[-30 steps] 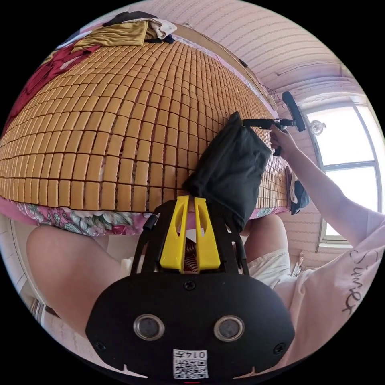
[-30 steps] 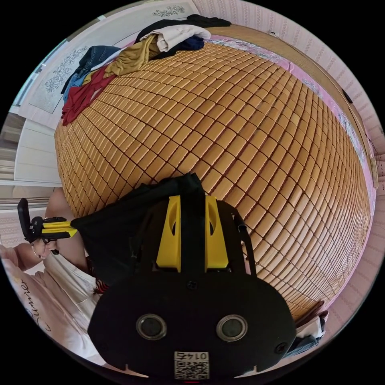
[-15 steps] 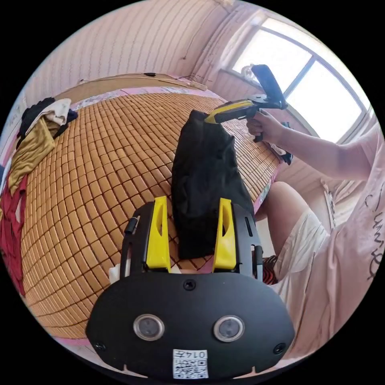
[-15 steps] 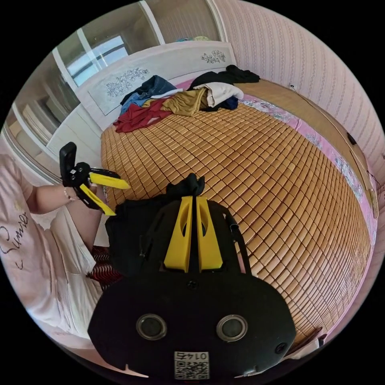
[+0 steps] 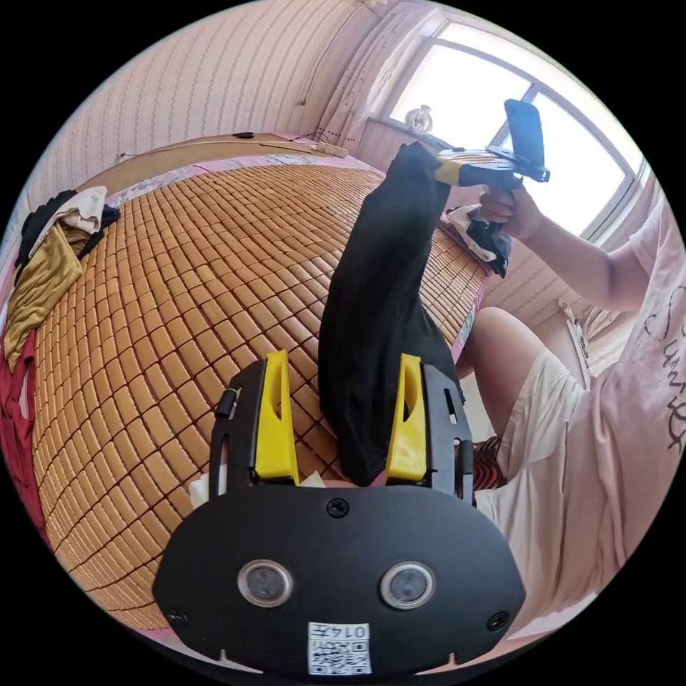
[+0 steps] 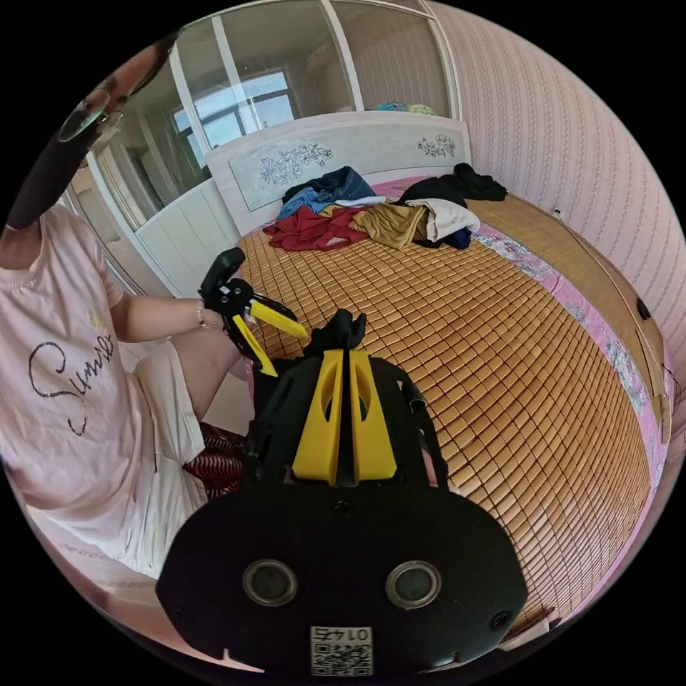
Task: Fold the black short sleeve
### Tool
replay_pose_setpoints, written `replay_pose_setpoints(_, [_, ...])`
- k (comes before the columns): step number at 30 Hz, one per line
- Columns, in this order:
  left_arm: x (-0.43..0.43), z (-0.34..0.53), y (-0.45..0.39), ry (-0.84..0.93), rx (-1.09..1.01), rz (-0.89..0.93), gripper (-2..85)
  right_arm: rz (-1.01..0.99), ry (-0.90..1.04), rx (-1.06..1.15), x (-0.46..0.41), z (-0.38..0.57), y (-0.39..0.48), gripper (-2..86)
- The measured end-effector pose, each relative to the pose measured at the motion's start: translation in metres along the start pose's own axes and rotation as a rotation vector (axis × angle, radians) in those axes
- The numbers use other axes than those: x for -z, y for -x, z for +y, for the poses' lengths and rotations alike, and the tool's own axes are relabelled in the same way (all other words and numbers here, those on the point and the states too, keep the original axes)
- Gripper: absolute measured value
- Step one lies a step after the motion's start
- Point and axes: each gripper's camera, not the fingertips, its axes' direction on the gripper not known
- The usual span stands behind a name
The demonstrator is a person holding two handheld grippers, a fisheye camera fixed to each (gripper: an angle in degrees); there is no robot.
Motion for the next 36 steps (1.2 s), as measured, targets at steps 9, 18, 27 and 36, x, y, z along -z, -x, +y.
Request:
replay_pose_setpoints(9, [0.009,-0.018,-0.048,0.034,-0.145,-0.027,2.9,-0.053,-0.117,-0.155,0.049,0.067,0.02,0.4])
replay_pose_setpoints(18, [0.021,-0.115,-0.185,0.134,-0.505,0.021,1.1,0.052,-0.544,-0.576,0.139,0.221,0.063,0.5])
replay_pose_setpoints(27, [-0.064,-0.281,-0.332,0.067,-0.87,0.288,2.0,0.473,-0.625,-0.693,0.305,0.306,0.08,0.6])
replay_pose_setpoints(36, [-0.196,-0.452,-0.319,0.12,-0.395,0.228,8.0,0.81,-0.304,-1.411,0.376,0.354,-0.158,3.9])
